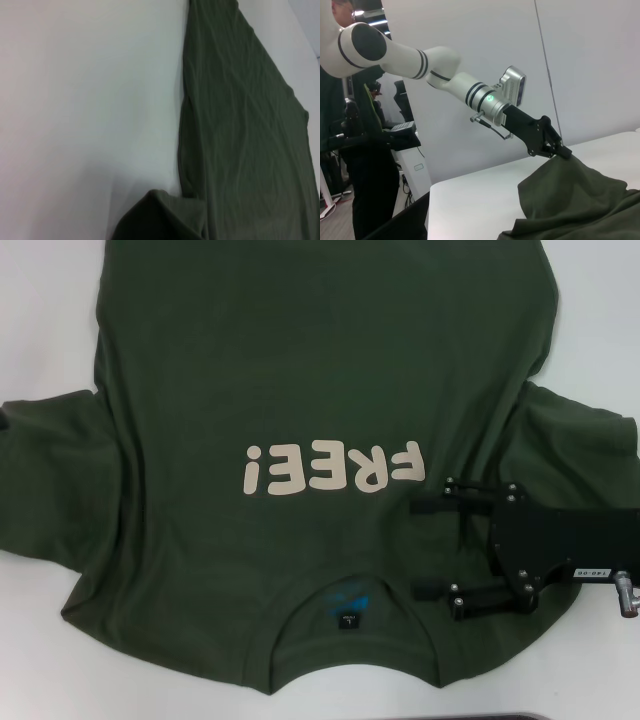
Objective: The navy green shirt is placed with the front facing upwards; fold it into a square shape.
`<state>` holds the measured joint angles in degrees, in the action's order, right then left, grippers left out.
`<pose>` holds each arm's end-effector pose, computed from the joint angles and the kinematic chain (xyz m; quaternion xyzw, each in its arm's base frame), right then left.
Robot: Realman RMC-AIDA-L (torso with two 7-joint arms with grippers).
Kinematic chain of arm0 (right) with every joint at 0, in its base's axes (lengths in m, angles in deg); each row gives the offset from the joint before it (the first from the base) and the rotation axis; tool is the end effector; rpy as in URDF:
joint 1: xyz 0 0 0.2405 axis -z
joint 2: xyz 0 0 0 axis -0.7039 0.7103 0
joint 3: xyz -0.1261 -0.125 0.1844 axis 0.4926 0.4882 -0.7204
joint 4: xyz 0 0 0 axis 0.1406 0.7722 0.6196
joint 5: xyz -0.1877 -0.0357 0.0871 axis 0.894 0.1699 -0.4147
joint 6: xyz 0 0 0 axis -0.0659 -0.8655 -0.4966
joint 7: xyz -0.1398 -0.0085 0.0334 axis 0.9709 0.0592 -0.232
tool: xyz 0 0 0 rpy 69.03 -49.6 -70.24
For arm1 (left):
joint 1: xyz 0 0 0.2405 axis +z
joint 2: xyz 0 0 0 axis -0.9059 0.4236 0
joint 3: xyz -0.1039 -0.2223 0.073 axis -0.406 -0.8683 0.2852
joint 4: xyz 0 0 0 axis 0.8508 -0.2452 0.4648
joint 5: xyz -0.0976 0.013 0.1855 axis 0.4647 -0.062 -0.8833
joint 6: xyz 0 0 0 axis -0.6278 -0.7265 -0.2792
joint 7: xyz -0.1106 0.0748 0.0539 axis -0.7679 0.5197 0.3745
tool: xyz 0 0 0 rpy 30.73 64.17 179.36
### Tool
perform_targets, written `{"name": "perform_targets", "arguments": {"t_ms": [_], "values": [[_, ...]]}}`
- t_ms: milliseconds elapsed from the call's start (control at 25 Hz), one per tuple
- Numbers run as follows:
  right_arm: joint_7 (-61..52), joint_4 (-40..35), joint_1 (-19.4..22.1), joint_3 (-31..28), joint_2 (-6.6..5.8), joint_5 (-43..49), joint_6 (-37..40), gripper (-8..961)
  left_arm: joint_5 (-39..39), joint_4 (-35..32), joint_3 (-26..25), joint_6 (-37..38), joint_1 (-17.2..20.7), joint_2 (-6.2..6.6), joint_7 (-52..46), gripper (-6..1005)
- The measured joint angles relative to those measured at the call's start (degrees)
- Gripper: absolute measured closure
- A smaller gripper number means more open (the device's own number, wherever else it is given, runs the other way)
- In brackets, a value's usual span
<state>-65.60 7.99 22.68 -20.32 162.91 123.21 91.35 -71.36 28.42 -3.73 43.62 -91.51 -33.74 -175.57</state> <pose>0.2816 0.2364 -0.0289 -0.9387 0.1328 0.3174 0.0236 -0.3624 0.3174 0.1057 -0.6332 -0.7292 -0.2019 0.1631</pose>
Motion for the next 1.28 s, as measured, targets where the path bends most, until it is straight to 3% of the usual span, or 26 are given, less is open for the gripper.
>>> {"name": "perform_targets", "arguments": {"t_ms": [360, 920, 1200, 1280], "values": [[0.00, 0.00, 0.00, 0.01, 0.00, 0.00, 0.05, 33, -0.41, -0.44, -2.49, -0.21, 0.53, 0.30, -0.27, 952], [0.00, 0.00, -0.17, -0.09, -0.06, 0.00, 0.12, 33, -1.14, -0.80, -2.02, -0.03, 1.29, 0.36, 3.18, 943], [0.00, 0.00, -0.16, -0.38, -0.03, 0.00, 0.12, 33, -1.49, -1.91, -1.93, 0.15, 2.21, -0.41, 4.78, 939], [0.00, 0.00, -0.17, -0.40, -0.04, 0.00, 0.12, 33, -1.82, -2.19, -1.95, 0.79, 2.25, -0.13, 3.24, 814]]}}
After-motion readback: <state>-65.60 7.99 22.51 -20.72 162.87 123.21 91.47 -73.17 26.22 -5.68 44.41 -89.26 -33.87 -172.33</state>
